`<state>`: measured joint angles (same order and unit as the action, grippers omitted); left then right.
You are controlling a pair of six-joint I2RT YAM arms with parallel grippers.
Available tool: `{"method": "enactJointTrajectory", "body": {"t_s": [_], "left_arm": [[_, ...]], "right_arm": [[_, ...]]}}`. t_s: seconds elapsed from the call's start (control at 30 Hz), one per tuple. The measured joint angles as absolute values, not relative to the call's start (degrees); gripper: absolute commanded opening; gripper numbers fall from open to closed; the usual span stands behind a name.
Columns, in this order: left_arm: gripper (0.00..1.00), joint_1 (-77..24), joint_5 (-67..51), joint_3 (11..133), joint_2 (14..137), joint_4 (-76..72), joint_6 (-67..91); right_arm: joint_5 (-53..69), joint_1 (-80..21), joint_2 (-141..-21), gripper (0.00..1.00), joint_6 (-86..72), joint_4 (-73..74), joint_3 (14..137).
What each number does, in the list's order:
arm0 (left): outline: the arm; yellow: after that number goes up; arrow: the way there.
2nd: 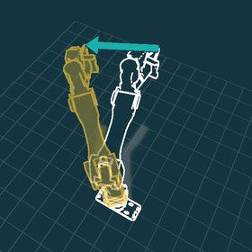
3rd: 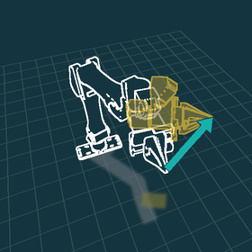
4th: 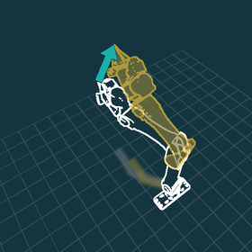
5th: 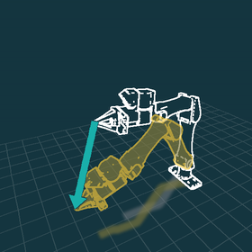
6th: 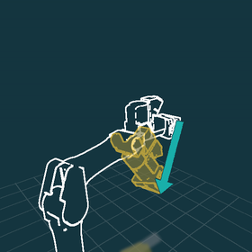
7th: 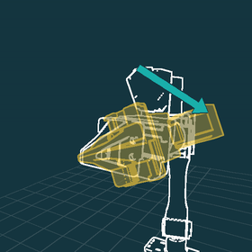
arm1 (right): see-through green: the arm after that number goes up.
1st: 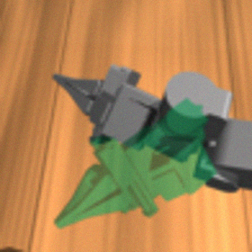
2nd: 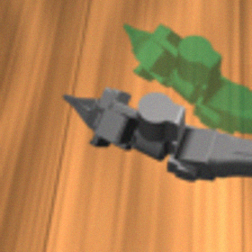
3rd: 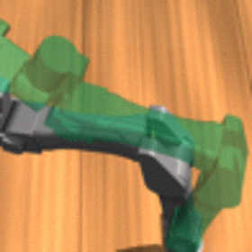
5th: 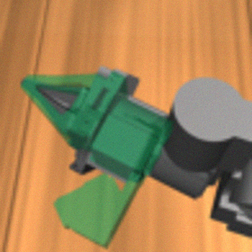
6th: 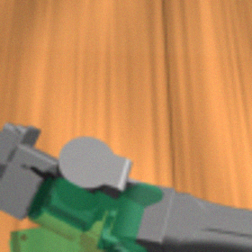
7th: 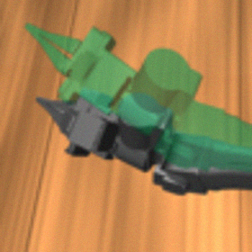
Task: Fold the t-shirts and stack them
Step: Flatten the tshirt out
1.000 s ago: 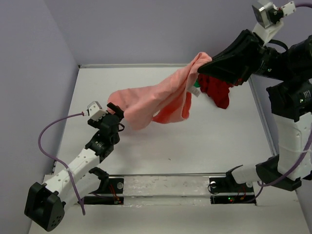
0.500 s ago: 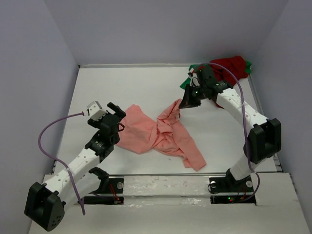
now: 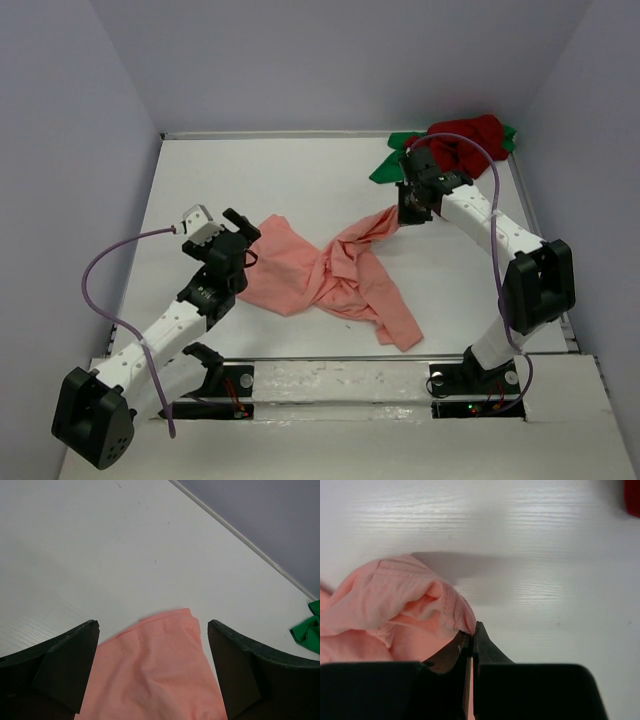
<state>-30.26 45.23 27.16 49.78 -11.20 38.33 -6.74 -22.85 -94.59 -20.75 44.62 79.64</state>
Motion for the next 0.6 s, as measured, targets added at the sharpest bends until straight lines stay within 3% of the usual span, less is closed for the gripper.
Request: {"method": "enactJointTrajectory", "body": {"t_s": [0.17, 0.6], "left_arm": [[0.99, -30.3, 43.8, 27.4, 51.8, -12.4, 37.3], [0.99, -30.3, 30.2, 37.2, 72.8, -14.0, 32.2]], "right_arm": [[-15.5, -22.9, -94.6, 0.0, -20.8, 45.6, 79.8], [-31.2, -21.6, -94.6, 0.0, -20.7, 43.5, 85.8]]}}
